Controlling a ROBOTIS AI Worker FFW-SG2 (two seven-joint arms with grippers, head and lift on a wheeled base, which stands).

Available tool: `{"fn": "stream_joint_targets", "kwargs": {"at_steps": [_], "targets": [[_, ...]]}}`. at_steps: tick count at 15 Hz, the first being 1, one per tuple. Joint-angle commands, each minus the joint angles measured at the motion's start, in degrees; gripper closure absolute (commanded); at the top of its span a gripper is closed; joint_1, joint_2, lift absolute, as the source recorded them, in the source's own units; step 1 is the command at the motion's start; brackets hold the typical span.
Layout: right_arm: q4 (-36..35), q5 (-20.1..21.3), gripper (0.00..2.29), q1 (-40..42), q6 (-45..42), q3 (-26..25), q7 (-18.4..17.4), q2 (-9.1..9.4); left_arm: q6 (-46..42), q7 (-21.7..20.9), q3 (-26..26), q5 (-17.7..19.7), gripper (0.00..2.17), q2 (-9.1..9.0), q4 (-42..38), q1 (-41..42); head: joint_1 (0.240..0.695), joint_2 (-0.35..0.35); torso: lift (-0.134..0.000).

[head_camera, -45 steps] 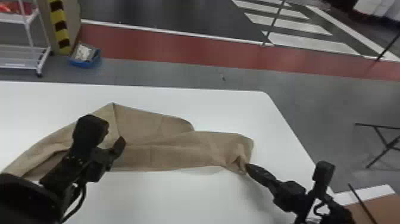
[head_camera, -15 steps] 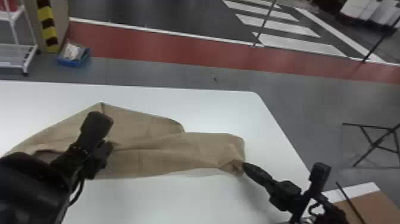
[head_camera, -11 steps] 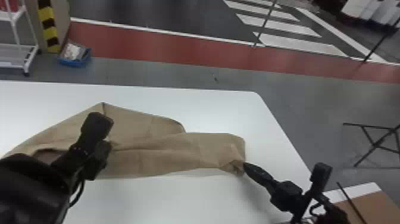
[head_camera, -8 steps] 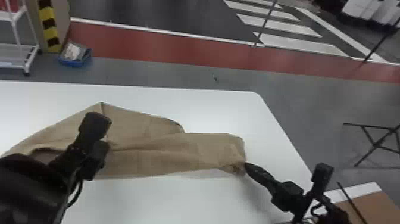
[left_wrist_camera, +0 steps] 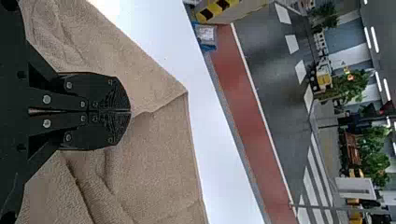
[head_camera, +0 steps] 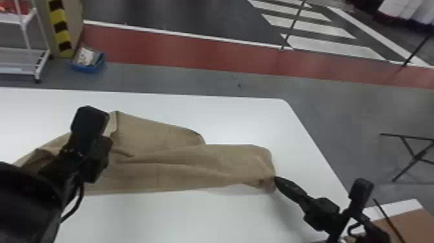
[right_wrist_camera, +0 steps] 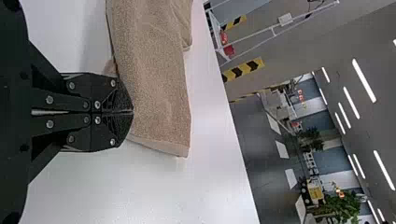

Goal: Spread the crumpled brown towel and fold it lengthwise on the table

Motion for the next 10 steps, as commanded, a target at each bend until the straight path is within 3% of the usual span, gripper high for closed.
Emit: {"fn": "stream_joint_targets", "kwargs": {"at_steps": [1,6,10], "targets": [[-0.1,-0.1,1.21,0.2,0.0,-0.5,0.0,0.00,-1.0,1.7,2.7,0.2,1.45,0.25,-1.4,0.2,0.695,-0.320,-0.123],[-1.3,-0.1,1.21,0.9,0.2,-1.3,0.0,0.26,-4.5,5.3,10.9,4.8,1.45,2.01,-4.4,1.6,0.695,-0.246,-0.123],[-7.2,-2.5,1.21,2.0,2.5,-2.4,-0.4,0.97,-5.2,5.6,14.5,7.1,1.45,3.50,-5.3,2.4,0.695,-0.193,-0.123]]}}
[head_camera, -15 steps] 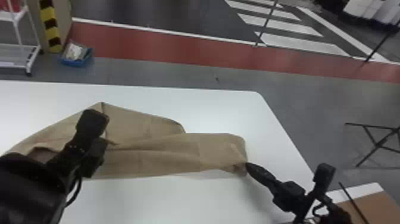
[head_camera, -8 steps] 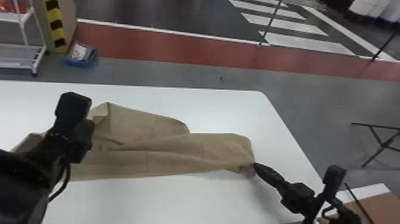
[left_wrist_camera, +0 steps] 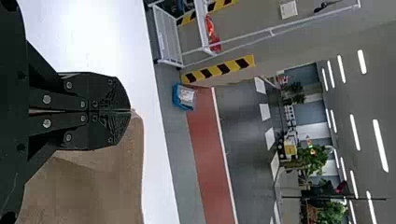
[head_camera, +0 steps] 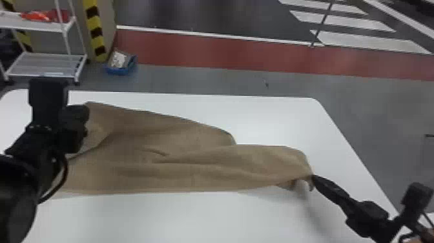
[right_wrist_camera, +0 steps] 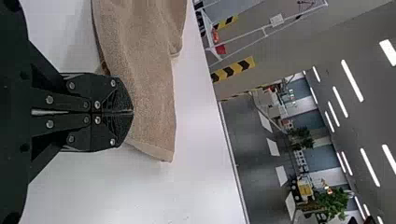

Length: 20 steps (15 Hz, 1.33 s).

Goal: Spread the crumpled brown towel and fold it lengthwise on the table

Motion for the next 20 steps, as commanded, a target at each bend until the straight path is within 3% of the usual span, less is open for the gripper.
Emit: {"fn": "stream_joint_targets", "kwargs": {"at_steps": [1,5,9,13,16,18,20], "targets": [[-3.1,-1.1,1.21,-1.1,3.0,-0.8,-0.7,-0.06,-0.3,0.0,1.2,0.9,1.45,0.64,-0.1,0.1,0.695,-0.183,-0.123],[-2.8,0.0,1.21,-13.0,11.6,-0.8,-1.4,-1.11,-0.7,0.0,1.3,1.7,1.45,0.99,0.3,-0.6,0.695,-0.157,-0.123],[5.5,0.4,1.21,-27.9,11.6,6.5,-5.0,-6.91,-0.7,-0.1,1.4,1.9,1.45,1.08,0.6,-0.7,0.695,-0.141,-0.123],[12.8,-1.0,1.21,-38.7,9.8,9.2,-3.9,-9.64,-0.7,0.0,1.4,1.7,1.45,0.82,0.5,-0.6,0.628,-0.122,-0.123],[8.3,-5.7,1.21,-34.3,10.4,6.7,0.8,-11.04,-0.7,0.0,1.3,1.4,1.45,0.46,0.9,-0.8,0.593,-0.116,-0.123],[0.7,-7.9,1.21,-23.5,10.0,1.0,1.2,-11.04,-0.7,-0.1,0.8,1.5,1.45,0.38,0.9,-0.8,0.592,-0.115,-0.123],[-1.4,-8.0,1.21,-13.2,3.5,-2.2,2.0,-10.08,-0.9,-0.1,0.0,1.5,1.45,0.46,1.6,-1.5,0.614,-0.136,-0.123]]}}
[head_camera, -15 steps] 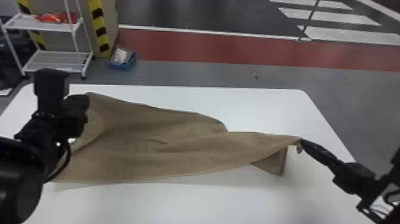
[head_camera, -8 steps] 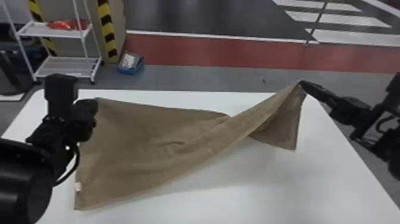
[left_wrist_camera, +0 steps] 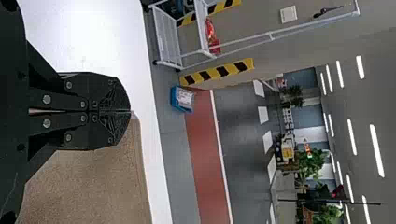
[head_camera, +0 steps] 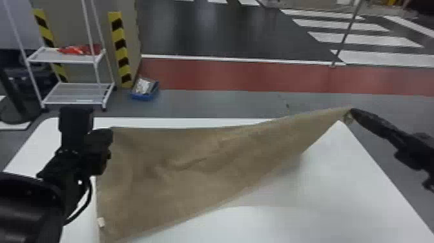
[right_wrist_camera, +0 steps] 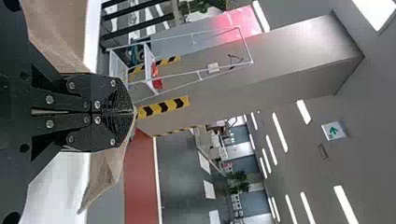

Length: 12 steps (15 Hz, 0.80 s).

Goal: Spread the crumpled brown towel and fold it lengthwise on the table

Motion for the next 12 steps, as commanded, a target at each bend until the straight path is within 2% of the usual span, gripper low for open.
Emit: {"fn": "stream_joint_targets", "kwargs": {"at_steps": [1,3,4,5,6,7,8,11,12], "targets": [[-1.9,-0.2,1.21,11.9,-7.9,-4.0,1.4,1.76,-0.2,0.0,-1.0,0.0,1.45,0.03,0.7,-0.8,0.629,-0.148,-0.123],[-1.9,0.7,1.21,16.2,-10.8,-7.4,5.8,5.01,-0.4,0.1,-1.6,0.0,1.45,-0.05,1.3,-1.4,0.684,-0.187,-0.123],[-1.9,2.0,1.20,17.8,-11.2,-7.9,6.2,5.10,-0.4,0.1,-1.9,0.0,1.45,-0.05,1.4,-1.5,0.695,-0.198,-0.123],[-1.9,3.3,1.03,18.1,-11.0,-8.2,6.2,5.18,-0.6,0.1,-2.2,0.0,1.45,-0.05,1.4,-1.5,0.695,-0.207,-0.123],[-1.9,4.5,0.51,18.1,-10.1,-8.8,6.3,5.10,-0.6,0.2,-2.2,0.0,1.45,-0.05,1.4,-1.5,0.695,-0.218,-0.123],[-1.9,4.2,0.16,18.0,-9.1,-9.4,6.3,4.75,-0.6,0.2,-2.7,-0.1,1.45,-0.14,1.3,-1.5,0.695,-0.229,-0.123],[-1.2,3.9,0.01,16.5,-5.6,-10.6,6.4,4.22,-0.6,0.3,-2.9,-0.2,1.45,-0.14,1.3,-1.3,0.695,-0.244,-0.123],[2.9,2.7,0.05,11.3,-0.3,-13.3,8.7,2.20,-0.6,0.3,-2.7,-0.4,1.45,-0.05,0.9,-0.8,0.695,-0.268,-0.123],[5.1,2.7,0.07,8.8,1.3,-13.9,8.0,0.88,-0.6,0.3,-2.6,-0.4,1.45,0.03,0.7,-0.5,0.695,-0.274,-0.123]]}}
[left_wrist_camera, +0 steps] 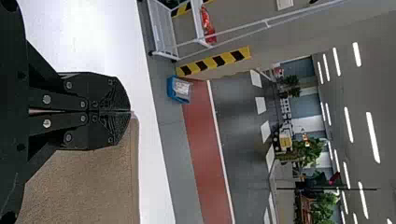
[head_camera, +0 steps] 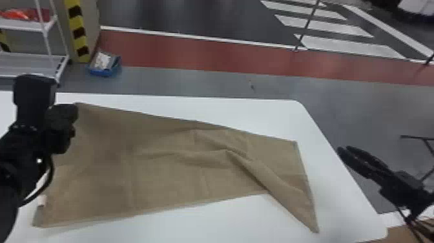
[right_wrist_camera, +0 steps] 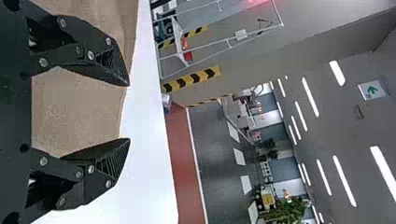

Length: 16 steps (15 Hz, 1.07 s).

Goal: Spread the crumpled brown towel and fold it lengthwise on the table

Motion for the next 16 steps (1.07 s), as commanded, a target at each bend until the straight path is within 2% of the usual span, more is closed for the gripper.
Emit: {"fn": "stream_joint_targets", "kwargs": {"at_steps": [1,2,3,6,9,12,16], "targets": [[5.9,0.5,0.13,-5.6,3.9,0.1,-0.8,-3.30,0.0,0.0,0.2,0.0,1.45,0.20,-0.2,0.4,0.695,-0.281,-0.123],[9.0,1.2,0.19,-8.1,3.9,2.4,-1.0,-4.97,0.0,0.0,0.0,0.0,1.45,0.20,-0.2,0.4,0.695,-0.290,-0.123],[11.2,2.5,0.19,-10.1,3.4,5.2,-1.8,-5.85,0.0,0.0,-0.1,-0.2,1.45,0.11,0.1,0.3,0.695,-0.303,-0.123],[20.9,11.9,0.22,-20.1,1.1,14.6,-4.4,-7.43,0.0,-0.2,-1.1,-0.7,1.45,-0.06,1.0,-0.2,0.695,-0.293,-0.123],[31.4,15.8,0.32,-28.7,-1.6,23.8,-5.5,-10.51,0.0,-0.1,-1.3,-0.8,1.45,0.29,0.9,0.0,0.695,-0.264,-0.123],[35.7,22.3,0.32,-32.2,-4.7,29.3,-5.8,-10.60,0.0,-0.2,-1.0,-0.8,1.45,0.64,0.1,1.0,0.695,-0.237,-0.123],[41.8,26.0,0.32,-33.9,-8.1,31.4,-7.1,-11.12,-0.3,-0.5,-0.8,-0.8,1.45,0.82,0.0,1.4,0.695,-0.228,-0.123]]}}
